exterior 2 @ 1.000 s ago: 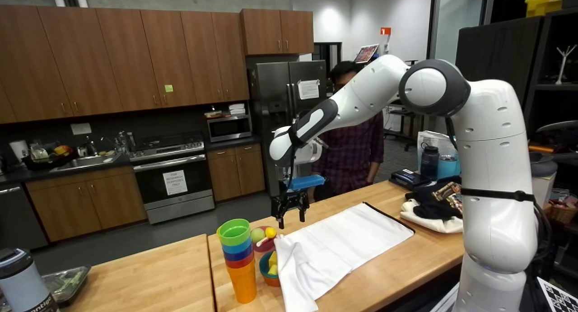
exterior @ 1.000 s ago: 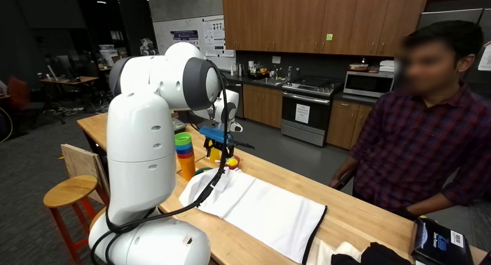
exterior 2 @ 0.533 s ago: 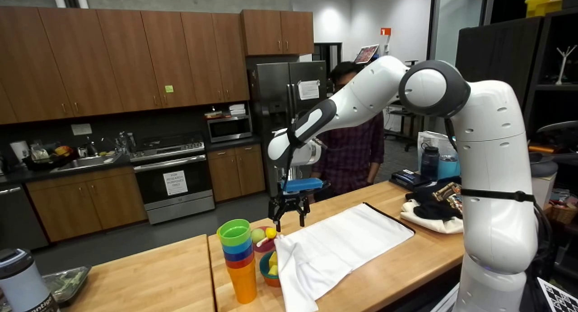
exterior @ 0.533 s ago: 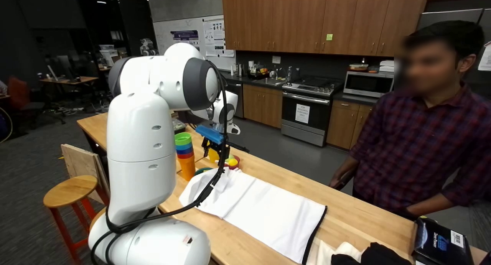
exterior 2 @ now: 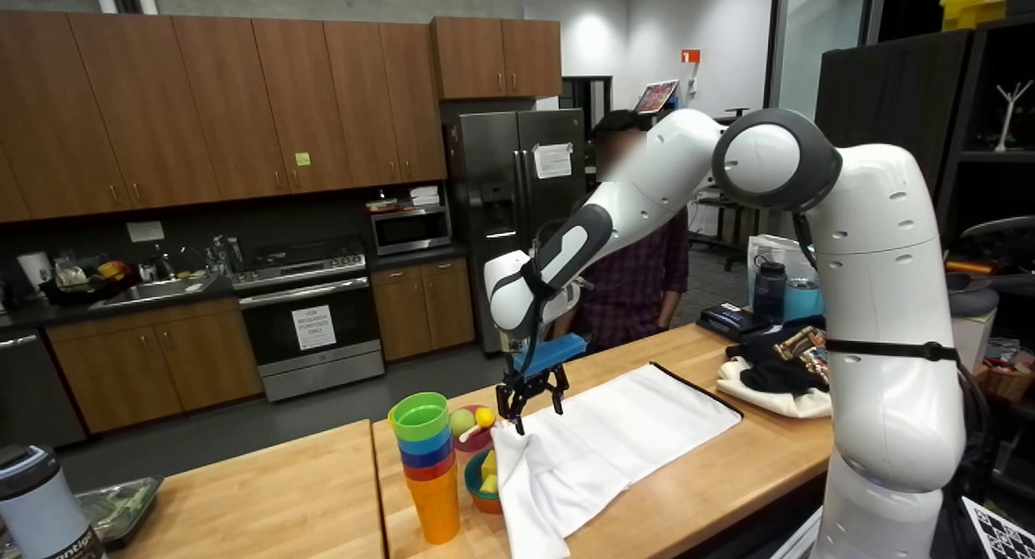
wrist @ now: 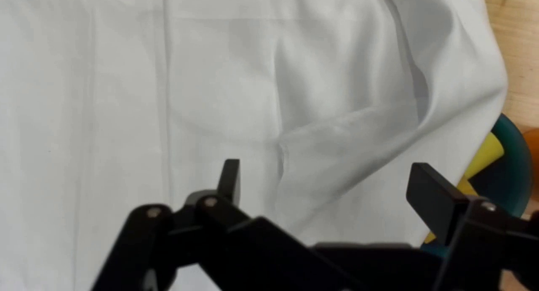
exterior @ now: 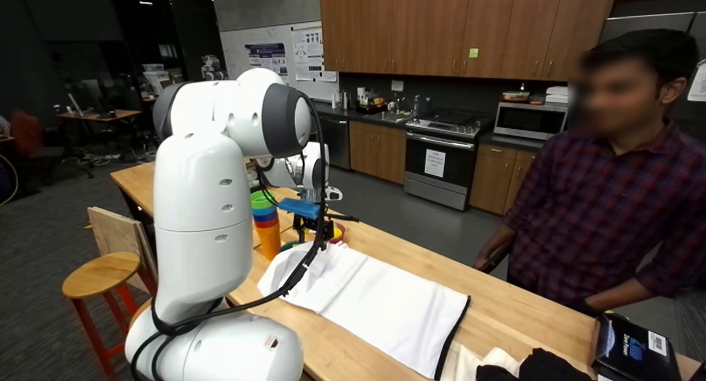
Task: Fold the white cloth on the table
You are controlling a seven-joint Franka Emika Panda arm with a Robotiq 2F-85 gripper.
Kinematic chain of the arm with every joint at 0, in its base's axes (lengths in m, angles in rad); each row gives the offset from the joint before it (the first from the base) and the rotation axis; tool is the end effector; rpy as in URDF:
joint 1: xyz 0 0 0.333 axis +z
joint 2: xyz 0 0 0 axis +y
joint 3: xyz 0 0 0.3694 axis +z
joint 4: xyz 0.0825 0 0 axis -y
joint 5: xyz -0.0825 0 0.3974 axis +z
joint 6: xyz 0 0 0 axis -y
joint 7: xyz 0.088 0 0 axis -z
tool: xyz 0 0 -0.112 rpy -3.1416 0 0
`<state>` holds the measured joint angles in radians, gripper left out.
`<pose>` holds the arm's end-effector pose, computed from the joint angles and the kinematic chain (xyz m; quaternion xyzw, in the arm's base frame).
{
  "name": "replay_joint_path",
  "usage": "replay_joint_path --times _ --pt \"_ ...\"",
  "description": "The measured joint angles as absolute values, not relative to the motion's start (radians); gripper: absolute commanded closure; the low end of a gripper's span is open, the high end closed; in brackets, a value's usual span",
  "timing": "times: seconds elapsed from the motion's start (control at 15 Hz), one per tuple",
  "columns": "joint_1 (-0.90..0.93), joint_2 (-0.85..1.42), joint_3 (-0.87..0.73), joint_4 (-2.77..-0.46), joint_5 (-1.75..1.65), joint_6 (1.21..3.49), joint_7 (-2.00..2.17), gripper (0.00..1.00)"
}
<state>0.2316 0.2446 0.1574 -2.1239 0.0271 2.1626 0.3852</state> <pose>0.5272 0.2151 0.3187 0.9944 -0.0071 -0.1050 0.0109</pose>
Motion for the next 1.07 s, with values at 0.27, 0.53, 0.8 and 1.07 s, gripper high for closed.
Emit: replay_joint_path --times 0.27,0.53,0.8,1.07 --pt "0.243 0.252 0.164 -2.130 0.027 2.179 0.376 0.00" --pt "0.242 0.253 0.164 -2.130 0.027 2.180 0.370 0.00" --pt "0.242 0.253 0.164 -2.130 0.027 2.181 0.369 0.00" --pt "0.242 0.253 0.164 -2.130 0.027 2.181 0.369 0.00"
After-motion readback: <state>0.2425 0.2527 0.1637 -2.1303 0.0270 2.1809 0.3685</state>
